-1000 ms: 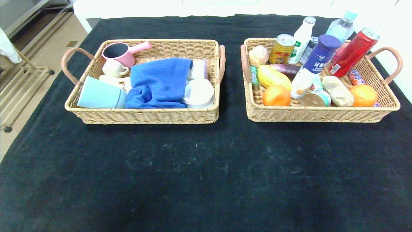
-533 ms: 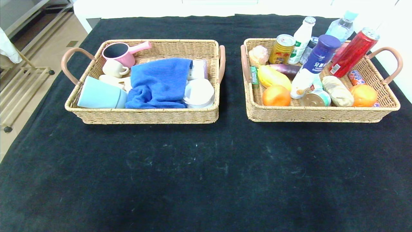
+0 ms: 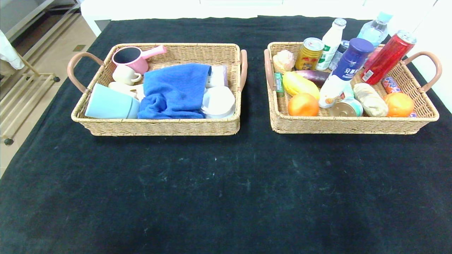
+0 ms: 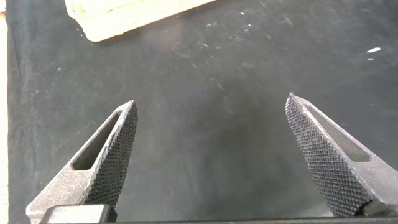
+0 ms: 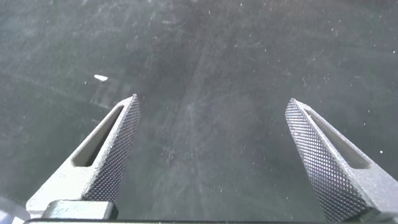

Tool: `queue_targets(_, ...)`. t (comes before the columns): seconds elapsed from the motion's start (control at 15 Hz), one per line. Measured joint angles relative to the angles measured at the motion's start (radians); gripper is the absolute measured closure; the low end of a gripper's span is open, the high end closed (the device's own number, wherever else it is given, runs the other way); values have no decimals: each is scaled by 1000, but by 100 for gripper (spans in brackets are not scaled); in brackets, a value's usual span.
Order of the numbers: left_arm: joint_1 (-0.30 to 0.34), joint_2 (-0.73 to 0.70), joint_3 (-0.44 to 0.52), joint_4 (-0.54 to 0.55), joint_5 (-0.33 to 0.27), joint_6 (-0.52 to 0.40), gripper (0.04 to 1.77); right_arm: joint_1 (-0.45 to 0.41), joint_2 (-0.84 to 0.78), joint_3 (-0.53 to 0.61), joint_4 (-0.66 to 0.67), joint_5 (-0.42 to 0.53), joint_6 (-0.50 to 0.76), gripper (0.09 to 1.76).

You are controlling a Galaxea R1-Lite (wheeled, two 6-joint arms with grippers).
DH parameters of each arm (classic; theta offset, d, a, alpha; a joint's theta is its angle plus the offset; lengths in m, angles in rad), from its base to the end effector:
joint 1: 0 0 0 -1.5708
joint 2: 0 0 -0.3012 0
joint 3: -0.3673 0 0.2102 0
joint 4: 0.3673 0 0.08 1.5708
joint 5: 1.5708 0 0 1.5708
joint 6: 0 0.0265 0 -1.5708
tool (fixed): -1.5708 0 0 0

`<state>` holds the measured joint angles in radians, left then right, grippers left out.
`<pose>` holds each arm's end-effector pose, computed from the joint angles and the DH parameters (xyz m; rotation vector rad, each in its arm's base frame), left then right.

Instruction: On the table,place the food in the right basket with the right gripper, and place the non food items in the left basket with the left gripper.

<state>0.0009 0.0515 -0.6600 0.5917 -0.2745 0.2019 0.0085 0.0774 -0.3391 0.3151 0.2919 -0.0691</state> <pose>-0.0775 -0.0073 0.1914 0.2029 -0.0443 -0.2710 -0.0252 0.0074 0.1413 -0.0610 0.0427 0.3020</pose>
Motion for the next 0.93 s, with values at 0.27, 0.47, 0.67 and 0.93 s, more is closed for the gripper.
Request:
queue_targets(0.27,0,-41,253,-321,37,-1,9,-1,-51,87,-41,-26,2,14)
queue_targets(0.47,0,-50,428,-483,68,-7,9,-1,-72,153,-109,-66,1,14)
queue_targets(0.67,0,-51,509,-495,90,-11,9,-1,-77,249,-242,-132,3,14)
queue_targets(0.93,0,-51,575,-497,138,-10,9,-1,-78,285,-257,-239,1,14)
